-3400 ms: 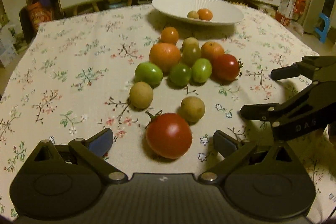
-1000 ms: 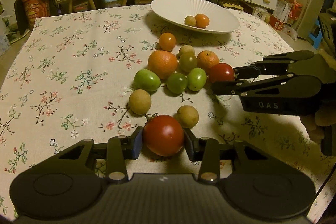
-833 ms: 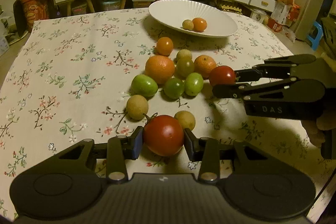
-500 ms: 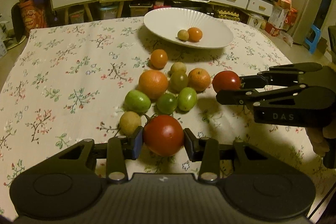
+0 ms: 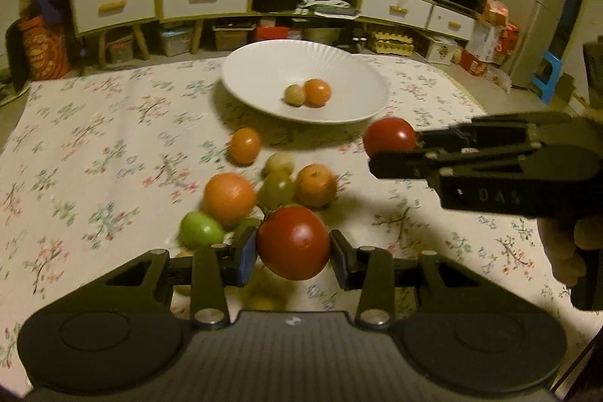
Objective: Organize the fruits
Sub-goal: 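Carry both red tomatoes over the white plate and open both grippers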
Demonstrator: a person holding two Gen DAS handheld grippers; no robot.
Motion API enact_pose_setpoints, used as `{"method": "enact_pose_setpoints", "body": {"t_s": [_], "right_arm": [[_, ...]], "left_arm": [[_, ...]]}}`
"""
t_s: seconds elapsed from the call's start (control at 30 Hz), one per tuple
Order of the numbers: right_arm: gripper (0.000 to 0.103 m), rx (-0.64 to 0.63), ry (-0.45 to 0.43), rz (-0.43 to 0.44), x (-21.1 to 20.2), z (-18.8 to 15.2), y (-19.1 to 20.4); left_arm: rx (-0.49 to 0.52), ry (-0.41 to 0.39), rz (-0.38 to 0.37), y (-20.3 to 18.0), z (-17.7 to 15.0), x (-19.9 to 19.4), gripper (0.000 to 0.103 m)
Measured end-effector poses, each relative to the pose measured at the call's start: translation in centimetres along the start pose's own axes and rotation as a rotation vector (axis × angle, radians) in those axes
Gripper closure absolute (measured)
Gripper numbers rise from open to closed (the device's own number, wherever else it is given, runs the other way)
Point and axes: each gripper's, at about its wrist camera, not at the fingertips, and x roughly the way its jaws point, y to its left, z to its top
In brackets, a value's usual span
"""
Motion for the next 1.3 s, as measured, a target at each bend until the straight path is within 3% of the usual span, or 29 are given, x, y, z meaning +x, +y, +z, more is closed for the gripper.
{"method": "enact_pose_setpoints", "body": {"t_s": [0.37, 0.73, 1.3], "right_arm": [[0.07, 0.091, -0.021, -0.044, 0.7, 2.0, -4.6], [0.07, 0.076, 0.004, -0.072, 2.7, 3.1, -7.1], [0.07, 0.057, 0.032, -0.101, 6.7, 4.2, -8.9]], "left_arm": [[0.029, -0.052, -0.032, -0.6, 4.5, 3.0, 0.065], [0.004, -0.078, -0.042, 0.1, 10.4, 8.3, 0.065], [-0.118, 0.014, -0.038, 1.9, 14.3, 14.8, 0.065]]}}
